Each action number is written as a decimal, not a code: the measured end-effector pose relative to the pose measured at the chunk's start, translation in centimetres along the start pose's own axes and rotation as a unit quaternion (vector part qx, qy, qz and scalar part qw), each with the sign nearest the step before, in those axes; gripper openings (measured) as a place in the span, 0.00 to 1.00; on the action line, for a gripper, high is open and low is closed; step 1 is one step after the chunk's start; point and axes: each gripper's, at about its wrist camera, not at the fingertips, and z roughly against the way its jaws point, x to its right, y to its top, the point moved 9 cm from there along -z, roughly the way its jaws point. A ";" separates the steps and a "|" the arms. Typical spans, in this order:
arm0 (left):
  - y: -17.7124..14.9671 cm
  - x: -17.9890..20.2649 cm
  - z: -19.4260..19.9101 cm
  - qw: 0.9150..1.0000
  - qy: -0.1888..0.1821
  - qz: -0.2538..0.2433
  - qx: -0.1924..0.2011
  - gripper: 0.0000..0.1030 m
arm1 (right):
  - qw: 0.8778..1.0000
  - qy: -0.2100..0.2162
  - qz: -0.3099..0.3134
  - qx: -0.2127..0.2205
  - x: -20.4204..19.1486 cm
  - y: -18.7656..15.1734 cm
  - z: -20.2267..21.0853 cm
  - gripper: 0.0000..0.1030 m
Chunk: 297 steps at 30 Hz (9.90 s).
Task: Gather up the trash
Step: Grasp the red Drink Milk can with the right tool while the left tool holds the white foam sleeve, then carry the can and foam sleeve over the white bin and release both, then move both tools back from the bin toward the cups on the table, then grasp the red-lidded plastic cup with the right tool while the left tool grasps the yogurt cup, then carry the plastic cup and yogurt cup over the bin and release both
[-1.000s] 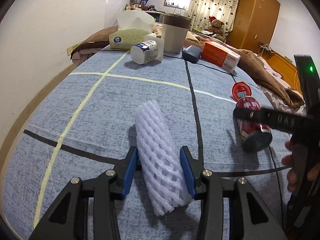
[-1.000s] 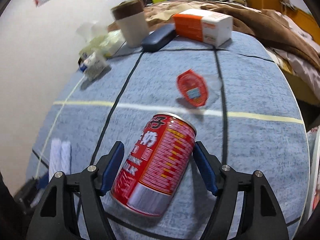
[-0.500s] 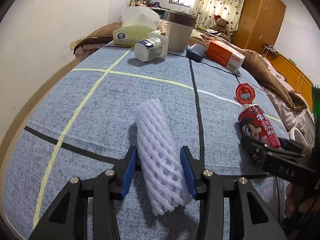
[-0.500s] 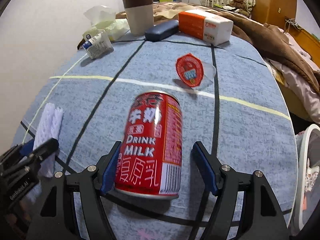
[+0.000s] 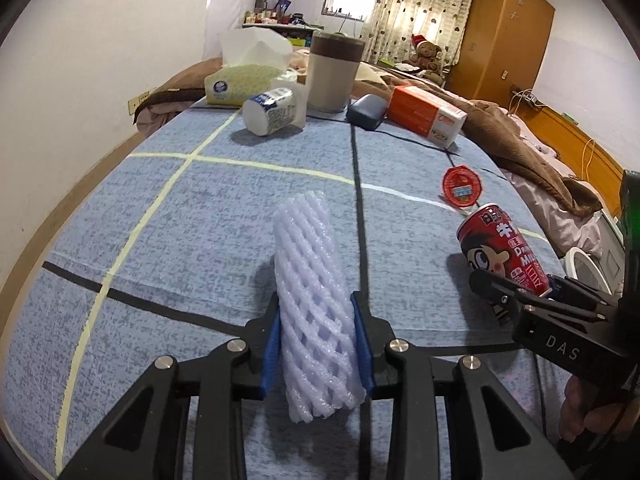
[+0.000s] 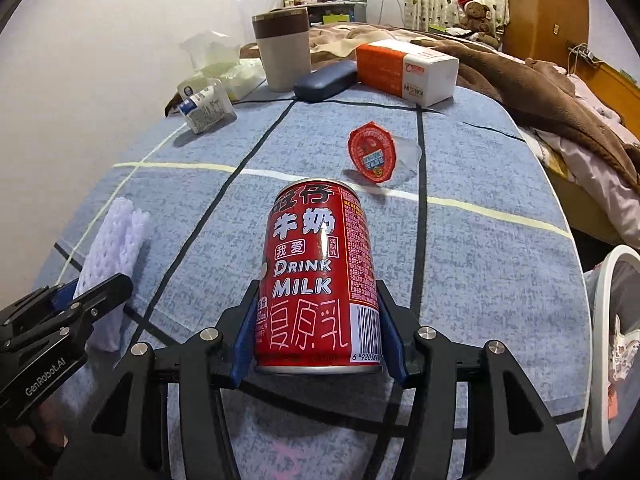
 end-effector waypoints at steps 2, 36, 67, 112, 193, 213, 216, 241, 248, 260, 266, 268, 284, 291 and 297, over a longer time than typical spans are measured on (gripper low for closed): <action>0.2 0.6 0.5 1.000 0.000 -0.008 0.006 0.32 | 1.000 0.004 -0.004 0.007 0.1 0.0 0.5 0.52; 3.6 18.3 6.3 0.982 -0.106 -0.133 0.088 0.32 | 0.989 -0.051 -0.086 0.112 13.2 0.0 11.6 0.52; -2.1 40.0 1.2 0.934 -0.226 -0.278 0.007 0.33 | 0.966 -0.158 -0.194 0.070 29.2 -6.4 13.6 0.52; 2.4 35.8 0.7 0.949 -0.217 -0.226 0.019 0.62 | 0.968 -0.165 -0.161 0.097 28.0 -3.4 14.3 0.66; 17.1 -4.2 -14.8 0.998 0.023 -0.063 -0.018 0.58 | 0.999 0.026 -0.021 -0.002 5.0 9.2 -7.3 0.66; 15.2 -0.6 -12.0 0.997 0.000 -0.083 -0.003 0.50 | 0.999 0.028 -0.024 0.020 5.2 8.0 -5.1 0.53; 15.0 0.4 -10.7 0.996 -0.005 -0.087 0.006 0.50 | 0.999 0.027 -0.024 0.027 5.3 7.9 -4.2 0.53; 10.8 4.6 -8.1 0.997 -0.017 -0.072 0.002 0.48 | 0.997 0.027 -0.044 0.065 7.6 6.2 1.3 0.53; 10.1 5.7 -8.2 0.995 0.006 -0.097 0.000 0.47 | 0.996 0.022 -0.047 0.072 8.5 6.0 2.4 0.53; 10.0 11.8 -2.2 0.990 -0.044 -0.122 0.044 0.47 | 0.993 0.005 -0.064 0.103 11.4 5.2 6.4 0.53; 9.0 16.7 0.6 0.983 -0.077 -0.157 0.060 0.47 | 0.989 -0.018 -0.078 0.122 14.1 4.1 9.4 0.53; 8.6 18.3 1.4 0.980 -0.092 -0.165 0.062 0.47 | 0.988 -0.028 -0.085 0.128 15.3 3.5 10.4 0.53; 4.3 31.7 3.4 0.952 -0.198 -0.226 0.054 0.47 | 0.974 -0.103 -0.141 0.141 24.4 -0.4 15.5 0.53; 1.4 36.5 2.8 0.940 -0.229 -0.251 0.031 0.47 | 0.971 -0.126 -0.168 0.113 28.4 -2.7 14.8 0.53; -0.7 39.7 1.9 0.931 -0.237 -0.276 0.024 0.47 | 0.970 -0.130 -0.183 0.089 30.4 -4.3 13.6 0.53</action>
